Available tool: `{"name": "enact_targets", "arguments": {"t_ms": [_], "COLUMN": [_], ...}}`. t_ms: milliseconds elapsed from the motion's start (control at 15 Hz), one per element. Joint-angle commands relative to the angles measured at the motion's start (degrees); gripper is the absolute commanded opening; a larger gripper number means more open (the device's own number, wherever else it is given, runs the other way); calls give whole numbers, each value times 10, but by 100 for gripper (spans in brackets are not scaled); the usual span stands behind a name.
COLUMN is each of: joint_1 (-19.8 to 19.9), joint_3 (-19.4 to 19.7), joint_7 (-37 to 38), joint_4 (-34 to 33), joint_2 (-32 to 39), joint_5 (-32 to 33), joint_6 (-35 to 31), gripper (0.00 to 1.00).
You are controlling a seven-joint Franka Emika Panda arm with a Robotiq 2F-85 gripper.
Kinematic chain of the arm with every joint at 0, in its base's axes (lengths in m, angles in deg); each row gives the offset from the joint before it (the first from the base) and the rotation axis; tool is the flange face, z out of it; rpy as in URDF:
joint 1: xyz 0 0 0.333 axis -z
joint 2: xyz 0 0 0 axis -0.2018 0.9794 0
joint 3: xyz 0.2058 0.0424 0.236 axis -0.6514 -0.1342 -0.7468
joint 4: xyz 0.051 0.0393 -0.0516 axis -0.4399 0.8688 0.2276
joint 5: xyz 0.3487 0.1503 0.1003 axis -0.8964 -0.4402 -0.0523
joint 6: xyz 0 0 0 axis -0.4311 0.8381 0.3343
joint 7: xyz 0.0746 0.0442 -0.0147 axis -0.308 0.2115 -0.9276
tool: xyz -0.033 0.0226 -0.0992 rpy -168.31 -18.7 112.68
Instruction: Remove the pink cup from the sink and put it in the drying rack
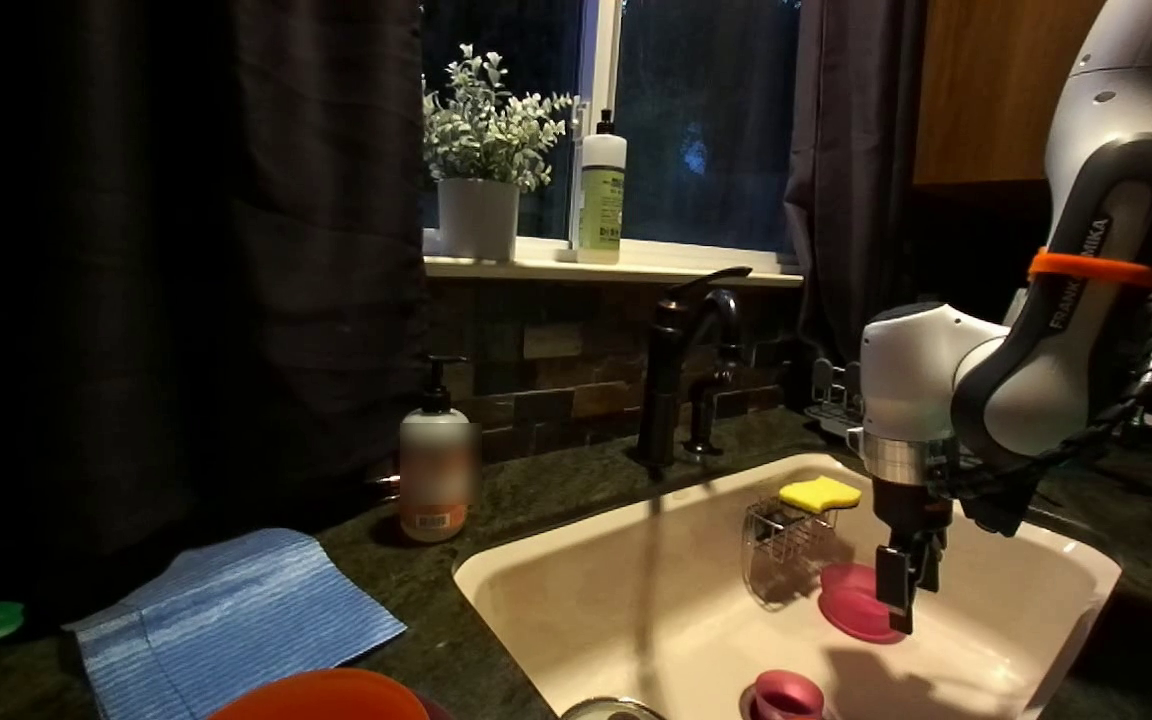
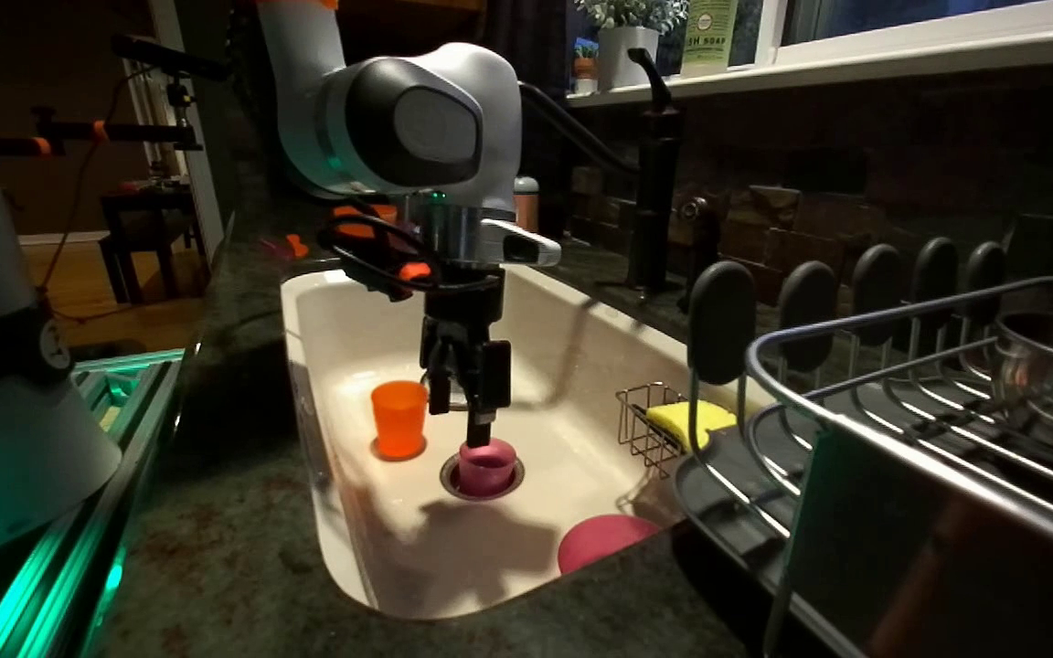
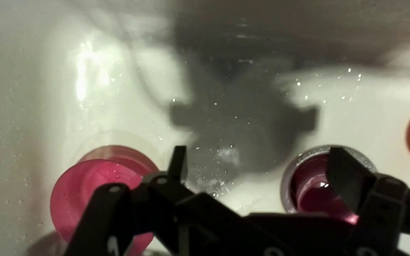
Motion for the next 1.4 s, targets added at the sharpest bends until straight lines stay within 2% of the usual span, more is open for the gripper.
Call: {"name": "enact_targets", "arguments": {"t_ms": [0, 133, 267, 600, 733, 1067, 1133, 1333], "joint_1": [-26, -32, -23, 33, 60, 87, 90, 104], "joint_3": [38, 51, 45, -7, -30, -49, -70, -104], "joint_7": [71, 86, 74, 64, 69, 79, 1, -36], "joint_4": [-6, -8, -9, -21, -31, -68, -66, -93], "joint_2": [34, 51, 78, 156, 177, 220, 224, 248], "joint_5": [65, 80, 64, 33, 33, 27, -69, -141], "joint_6": [-85, -129, -169, -264, -269, -268, -267, -255], "gripper": [100, 100, 100, 100, 100, 100, 100, 100]}}
